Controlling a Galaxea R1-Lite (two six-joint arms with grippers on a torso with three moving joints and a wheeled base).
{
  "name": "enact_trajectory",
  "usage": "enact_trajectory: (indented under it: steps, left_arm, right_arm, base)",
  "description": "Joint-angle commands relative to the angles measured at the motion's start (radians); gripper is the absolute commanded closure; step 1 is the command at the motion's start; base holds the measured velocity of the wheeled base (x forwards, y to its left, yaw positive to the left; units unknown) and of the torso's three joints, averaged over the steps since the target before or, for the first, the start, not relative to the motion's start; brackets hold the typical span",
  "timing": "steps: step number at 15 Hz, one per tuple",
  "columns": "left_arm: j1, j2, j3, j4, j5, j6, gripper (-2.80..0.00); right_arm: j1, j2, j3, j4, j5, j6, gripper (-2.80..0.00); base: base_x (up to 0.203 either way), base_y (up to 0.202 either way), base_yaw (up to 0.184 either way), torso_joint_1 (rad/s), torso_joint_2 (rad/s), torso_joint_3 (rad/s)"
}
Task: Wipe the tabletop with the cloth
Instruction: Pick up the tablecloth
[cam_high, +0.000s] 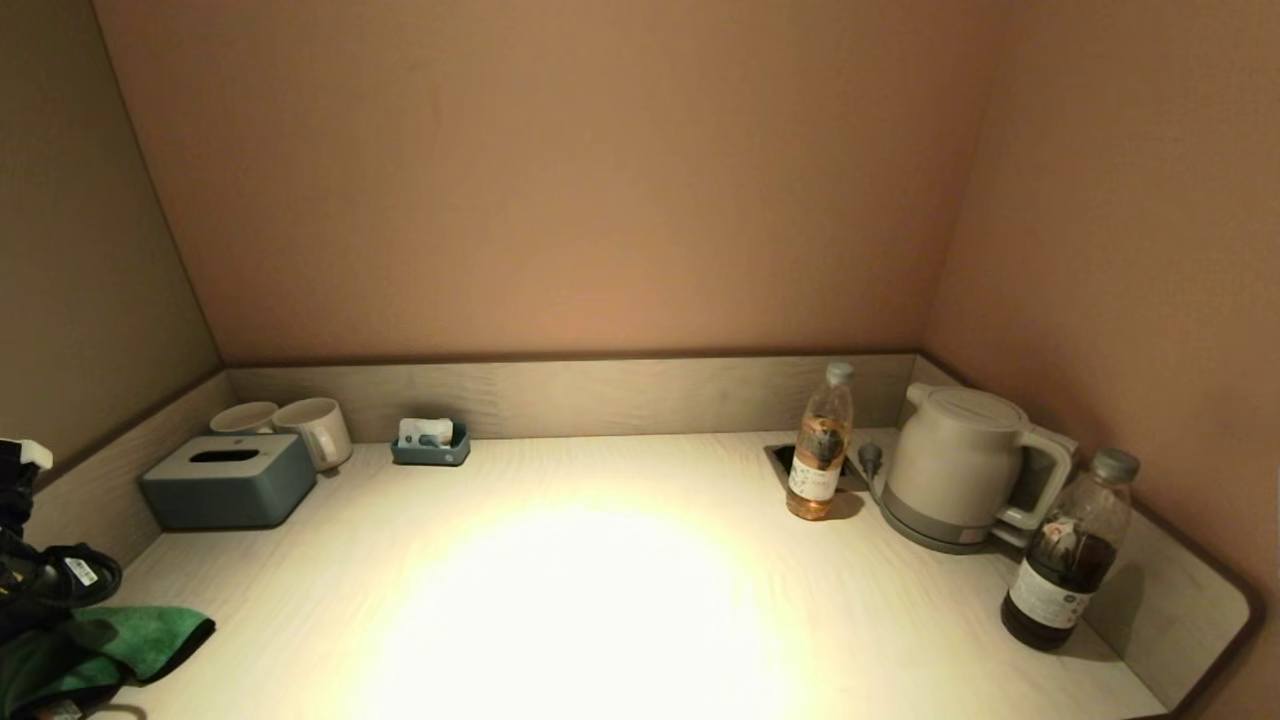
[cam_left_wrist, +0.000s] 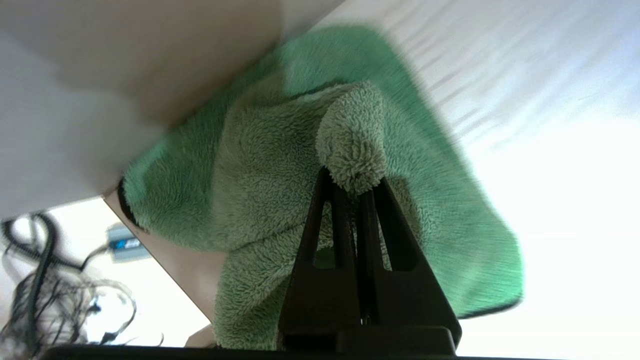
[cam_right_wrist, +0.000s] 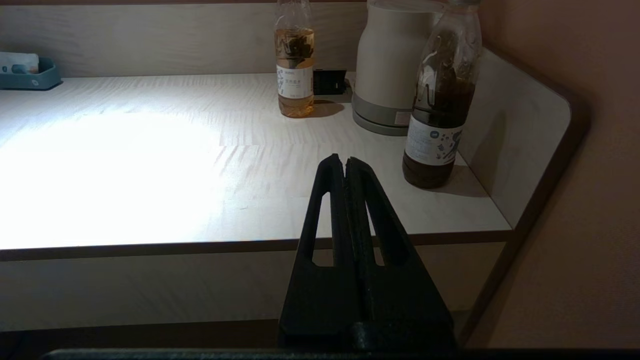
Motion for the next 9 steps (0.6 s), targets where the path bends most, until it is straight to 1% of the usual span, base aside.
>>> enact_trajectory:
  steps: [1,3,6,9]
  left_arm:
    - [0.001,0.049,0.016,-0.001,0.002,-0.004,0.00]
    - [0.001,0.044,0.018,-0.002,0.001,-0.004,0.00]
    - [-0.002,-0.007,0.019,-0.001,-0.002,-0.004,0.00]
    - [-0.037,-0.106,0.033,0.004,-0.006,-0.004,0.00]
  right_arm:
    - [0.000,0.001,0.000,0.000,0.001,0.000,0.00]
    - [0.000,0.001,0.000,0.000,0.001,0.000,0.00]
    - [0.000,0.001,0.000,0.000,0.001,0.000,0.00]
    - [-0.001,0.001,0.000,0.000,0.001,0.000,0.00]
  base:
    - [0.000,0.000,0.000,0.000,0.00,0.000]
    - [0.000,0.000,0.000,0.000,0.00,0.000]
    - [0.000,0.000,0.000,0.000,0.00,0.000]
    - [0.000,0.000,0.000,0.000,0.00,0.000]
